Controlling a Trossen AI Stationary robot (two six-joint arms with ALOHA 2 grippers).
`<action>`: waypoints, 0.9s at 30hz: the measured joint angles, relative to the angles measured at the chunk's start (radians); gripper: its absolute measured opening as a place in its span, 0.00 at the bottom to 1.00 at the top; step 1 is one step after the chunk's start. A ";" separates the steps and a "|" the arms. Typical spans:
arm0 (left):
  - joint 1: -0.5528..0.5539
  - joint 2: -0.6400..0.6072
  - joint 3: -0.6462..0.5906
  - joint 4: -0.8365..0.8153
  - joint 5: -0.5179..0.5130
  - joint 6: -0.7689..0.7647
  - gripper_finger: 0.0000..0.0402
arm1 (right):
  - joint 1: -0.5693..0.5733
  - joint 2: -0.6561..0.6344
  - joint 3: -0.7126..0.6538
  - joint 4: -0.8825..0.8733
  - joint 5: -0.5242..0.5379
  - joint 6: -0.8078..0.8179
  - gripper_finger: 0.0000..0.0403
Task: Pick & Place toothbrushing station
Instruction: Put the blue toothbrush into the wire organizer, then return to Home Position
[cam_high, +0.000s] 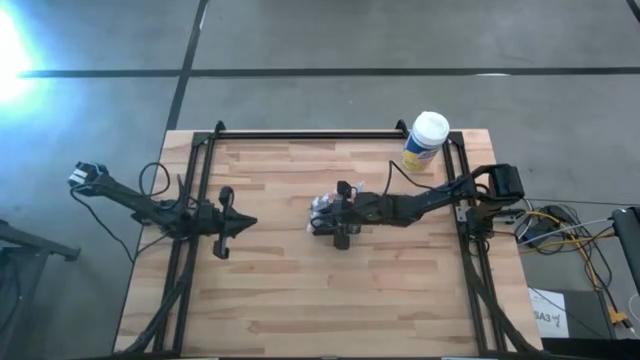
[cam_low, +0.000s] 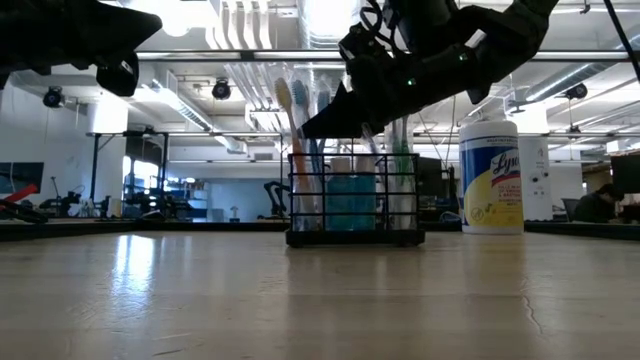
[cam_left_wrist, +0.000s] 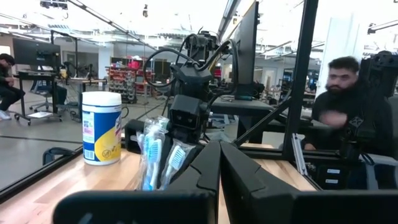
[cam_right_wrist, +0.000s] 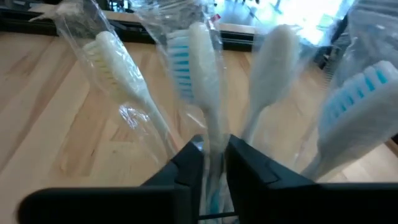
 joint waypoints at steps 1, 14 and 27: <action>0.000 0.000 0.000 0.000 0.000 0.000 0.03 | 0.000 -0.005 0.000 -0.002 0.000 0.004 0.17; 0.000 0.000 0.001 0.006 0.001 0.000 0.03 | 0.014 -0.115 0.001 -0.011 -0.006 -0.007 0.46; 0.000 0.000 0.002 0.006 0.001 0.009 0.03 | 0.082 -0.383 0.002 -0.067 -0.004 -0.094 0.44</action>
